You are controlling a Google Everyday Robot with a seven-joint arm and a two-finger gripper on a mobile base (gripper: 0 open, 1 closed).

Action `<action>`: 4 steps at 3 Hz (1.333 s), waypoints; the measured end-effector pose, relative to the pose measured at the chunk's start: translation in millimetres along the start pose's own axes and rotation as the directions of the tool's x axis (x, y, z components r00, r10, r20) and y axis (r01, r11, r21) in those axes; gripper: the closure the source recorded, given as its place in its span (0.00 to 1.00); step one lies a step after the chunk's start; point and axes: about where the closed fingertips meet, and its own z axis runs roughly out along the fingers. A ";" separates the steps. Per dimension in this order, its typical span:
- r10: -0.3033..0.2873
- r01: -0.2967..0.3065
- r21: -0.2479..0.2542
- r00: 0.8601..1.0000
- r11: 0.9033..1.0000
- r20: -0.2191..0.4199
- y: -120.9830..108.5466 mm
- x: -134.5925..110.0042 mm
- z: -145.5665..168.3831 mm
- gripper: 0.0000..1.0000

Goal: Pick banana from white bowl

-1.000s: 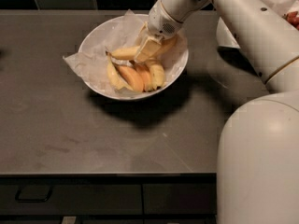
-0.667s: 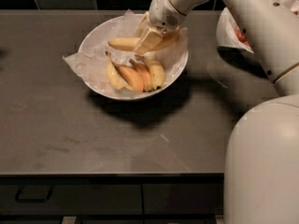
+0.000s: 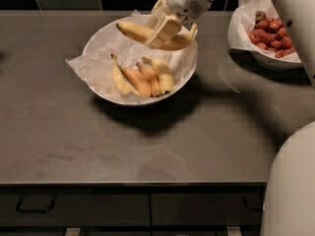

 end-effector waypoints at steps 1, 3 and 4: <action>0.057 -0.057 -0.014 0.998 0.998 0.018 26.9 -6.4 -26.0 1.00; 0.214 -0.215 -0.008 0.966 0.976 0.145 100.8 -15.2 -80.4 1.00; 0.214 -0.215 -0.008 0.966 0.977 0.145 100.8 -15.2 -80.3 1.00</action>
Offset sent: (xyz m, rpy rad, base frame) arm -0.1068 -0.0560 0.0265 0.1518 0.1993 -0.1121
